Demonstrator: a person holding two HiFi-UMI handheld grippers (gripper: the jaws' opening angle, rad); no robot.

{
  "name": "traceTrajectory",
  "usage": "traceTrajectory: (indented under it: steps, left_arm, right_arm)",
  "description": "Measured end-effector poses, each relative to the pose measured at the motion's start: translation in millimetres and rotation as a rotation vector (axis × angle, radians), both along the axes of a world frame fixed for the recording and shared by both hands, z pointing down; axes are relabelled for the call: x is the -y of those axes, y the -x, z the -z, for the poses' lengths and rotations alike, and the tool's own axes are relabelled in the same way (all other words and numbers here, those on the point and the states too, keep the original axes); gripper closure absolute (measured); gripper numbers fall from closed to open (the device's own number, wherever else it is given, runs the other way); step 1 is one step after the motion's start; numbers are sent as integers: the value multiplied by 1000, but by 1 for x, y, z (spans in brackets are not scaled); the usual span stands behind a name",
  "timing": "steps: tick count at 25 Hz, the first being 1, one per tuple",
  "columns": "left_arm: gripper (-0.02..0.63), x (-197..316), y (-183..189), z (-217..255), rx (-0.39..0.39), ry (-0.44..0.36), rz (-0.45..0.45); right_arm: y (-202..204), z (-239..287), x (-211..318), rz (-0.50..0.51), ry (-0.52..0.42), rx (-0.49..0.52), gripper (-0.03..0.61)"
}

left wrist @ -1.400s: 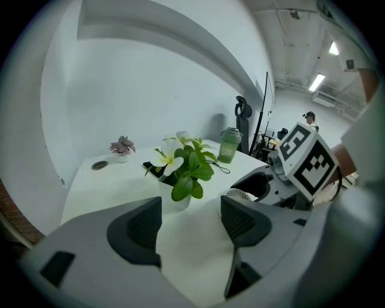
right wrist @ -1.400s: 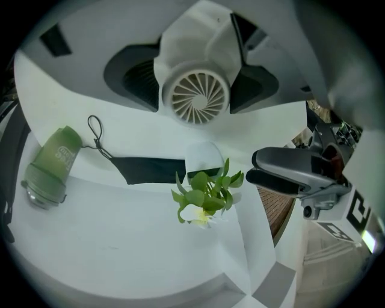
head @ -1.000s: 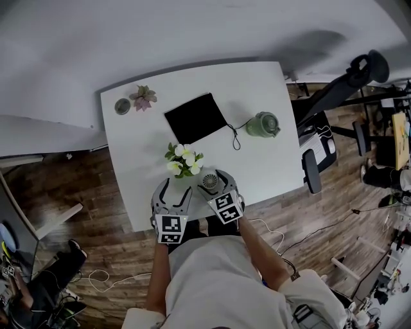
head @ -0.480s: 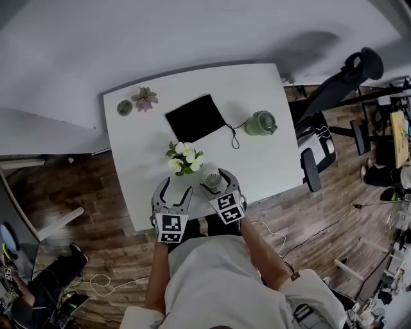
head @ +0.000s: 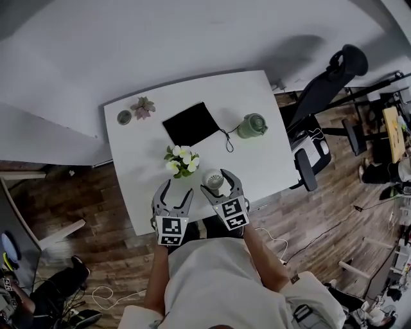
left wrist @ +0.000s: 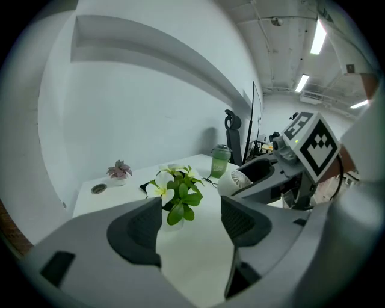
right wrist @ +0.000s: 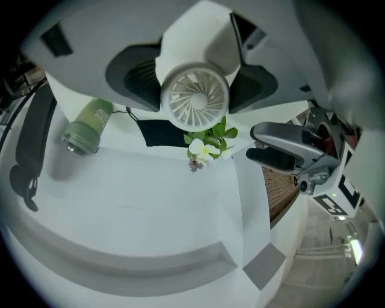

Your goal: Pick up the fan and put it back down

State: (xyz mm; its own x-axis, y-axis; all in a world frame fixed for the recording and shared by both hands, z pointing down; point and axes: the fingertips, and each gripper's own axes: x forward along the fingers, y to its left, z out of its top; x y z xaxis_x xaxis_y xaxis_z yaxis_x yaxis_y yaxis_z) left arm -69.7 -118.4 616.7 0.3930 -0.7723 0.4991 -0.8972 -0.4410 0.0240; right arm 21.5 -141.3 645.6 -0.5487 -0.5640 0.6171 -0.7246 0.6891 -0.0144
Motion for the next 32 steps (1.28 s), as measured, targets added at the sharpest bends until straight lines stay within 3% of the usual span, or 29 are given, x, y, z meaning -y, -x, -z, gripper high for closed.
traceTrajectory:
  steps: [10, 19, 32]
  left_arm:
    - [310, 9, 0, 57, -31, -133, -1]
    - [310, 13, 8, 115, -57, -262, 8]
    - [310, 3, 12, 198, -101, -442, 21]
  right_arm:
    - [2, 71, 6, -20, -165, 51, 219]
    - [4, 153, 7, -26, -369, 75, 219]
    - [-2, 244, -11, -39, -572, 152, 219]
